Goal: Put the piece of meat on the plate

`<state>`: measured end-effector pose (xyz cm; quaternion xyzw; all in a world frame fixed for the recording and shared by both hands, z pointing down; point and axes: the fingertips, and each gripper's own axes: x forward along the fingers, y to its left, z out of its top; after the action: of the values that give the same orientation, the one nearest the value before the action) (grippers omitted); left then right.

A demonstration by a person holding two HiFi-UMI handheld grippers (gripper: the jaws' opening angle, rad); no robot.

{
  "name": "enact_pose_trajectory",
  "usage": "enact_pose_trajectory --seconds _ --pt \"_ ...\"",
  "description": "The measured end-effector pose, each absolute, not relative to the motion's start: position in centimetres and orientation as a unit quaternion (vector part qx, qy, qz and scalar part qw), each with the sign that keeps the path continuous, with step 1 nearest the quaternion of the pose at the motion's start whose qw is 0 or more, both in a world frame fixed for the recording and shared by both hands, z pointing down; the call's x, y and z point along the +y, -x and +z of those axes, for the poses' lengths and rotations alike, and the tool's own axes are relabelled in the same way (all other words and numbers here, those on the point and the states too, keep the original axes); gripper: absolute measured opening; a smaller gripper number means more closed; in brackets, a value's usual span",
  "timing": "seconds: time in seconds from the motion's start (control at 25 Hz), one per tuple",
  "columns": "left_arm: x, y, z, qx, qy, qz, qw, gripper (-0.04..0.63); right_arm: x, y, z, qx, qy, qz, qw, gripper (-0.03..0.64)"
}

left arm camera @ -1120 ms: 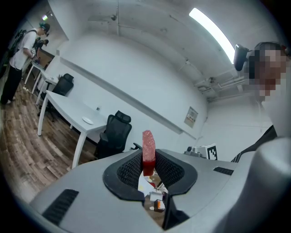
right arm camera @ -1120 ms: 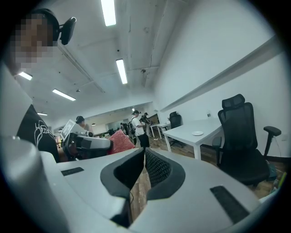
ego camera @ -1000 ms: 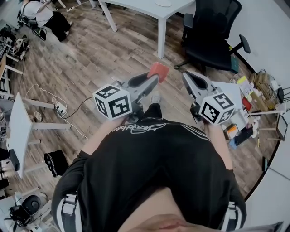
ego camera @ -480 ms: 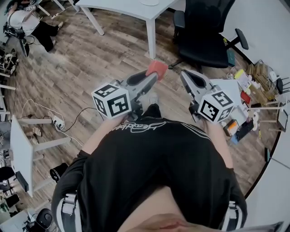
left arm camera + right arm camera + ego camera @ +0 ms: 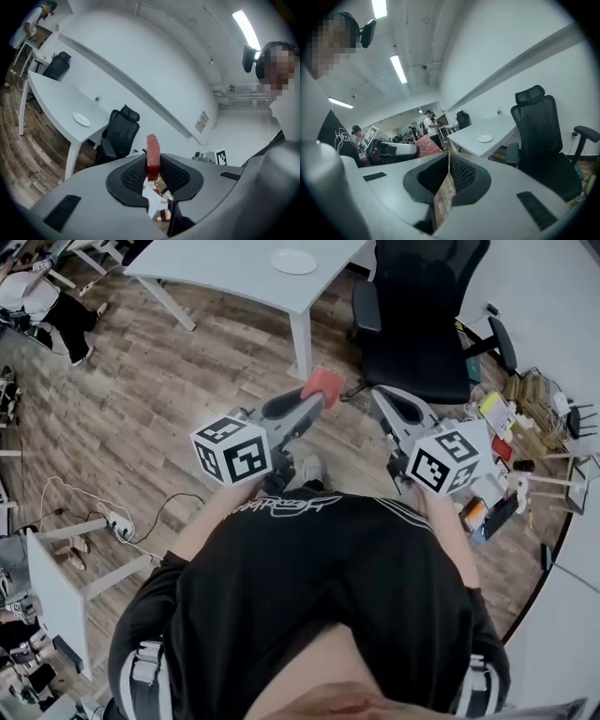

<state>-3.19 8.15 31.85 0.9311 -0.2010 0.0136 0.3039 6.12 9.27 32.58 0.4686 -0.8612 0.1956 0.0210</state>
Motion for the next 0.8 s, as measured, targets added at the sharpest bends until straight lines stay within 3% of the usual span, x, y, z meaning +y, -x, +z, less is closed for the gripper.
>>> enact_pose_trajectory --seconds 0.36,0.8 --pt "-3.7 3.9 32.0 -0.222 -0.926 0.004 0.306 0.084 -3.0 -5.7 31.8 -0.870 -0.458 0.183 0.020 0.017" --pt "-8.3 4.6 31.9 -0.239 -0.924 -0.002 0.297 0.084 -7.5 -4.7 32.5 -0.879 -0.441 0.178 0.026 0.017"
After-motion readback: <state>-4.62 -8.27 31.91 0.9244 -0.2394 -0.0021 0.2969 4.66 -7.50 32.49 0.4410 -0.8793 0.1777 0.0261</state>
